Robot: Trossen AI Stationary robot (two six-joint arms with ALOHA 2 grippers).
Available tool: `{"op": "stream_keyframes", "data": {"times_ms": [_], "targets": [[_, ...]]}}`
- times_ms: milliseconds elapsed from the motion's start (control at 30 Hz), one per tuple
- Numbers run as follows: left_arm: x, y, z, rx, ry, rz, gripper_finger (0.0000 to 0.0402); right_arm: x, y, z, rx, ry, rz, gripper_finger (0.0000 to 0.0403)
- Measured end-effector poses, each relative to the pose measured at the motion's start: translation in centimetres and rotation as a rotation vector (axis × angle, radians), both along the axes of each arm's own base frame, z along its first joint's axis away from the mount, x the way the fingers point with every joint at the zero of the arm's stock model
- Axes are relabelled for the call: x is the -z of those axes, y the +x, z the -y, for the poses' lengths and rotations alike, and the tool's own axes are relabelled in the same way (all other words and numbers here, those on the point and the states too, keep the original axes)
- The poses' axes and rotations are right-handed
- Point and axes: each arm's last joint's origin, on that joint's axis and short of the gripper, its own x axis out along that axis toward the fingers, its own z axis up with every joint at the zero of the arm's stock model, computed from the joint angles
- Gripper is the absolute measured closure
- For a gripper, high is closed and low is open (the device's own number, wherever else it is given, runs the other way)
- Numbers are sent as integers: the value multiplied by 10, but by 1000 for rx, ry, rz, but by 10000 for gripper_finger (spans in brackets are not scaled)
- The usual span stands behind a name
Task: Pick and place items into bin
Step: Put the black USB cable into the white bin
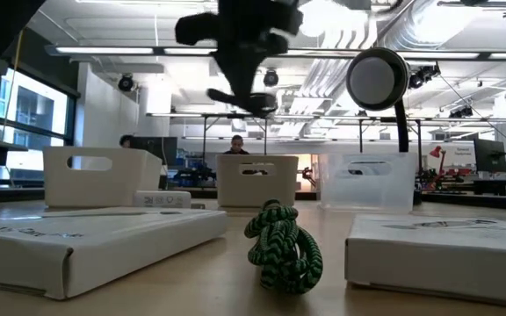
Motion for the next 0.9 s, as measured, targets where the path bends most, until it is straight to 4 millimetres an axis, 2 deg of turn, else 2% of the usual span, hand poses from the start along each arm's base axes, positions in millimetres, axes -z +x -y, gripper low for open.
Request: {"op": "stream_keyframes", "data": {"times_ms": [167, 367, 800, 900], "targets": [[-2, -9, -15, -85, 55, -27, 401, 0, 0, 0, 0, 3, 0, 329], [-21, -24, -28, -146, 54, 17, 401, 0, 0, 0, 2, 9, -2, 329], [-90, -76, -54, -246, 84, 208, 401, 2, 0, 0, -3, -6, -20, 329], [-98, -91, -56, -272, 79, 231, 401, 3, 0, 0, -9, -7, -23, 329]]}}
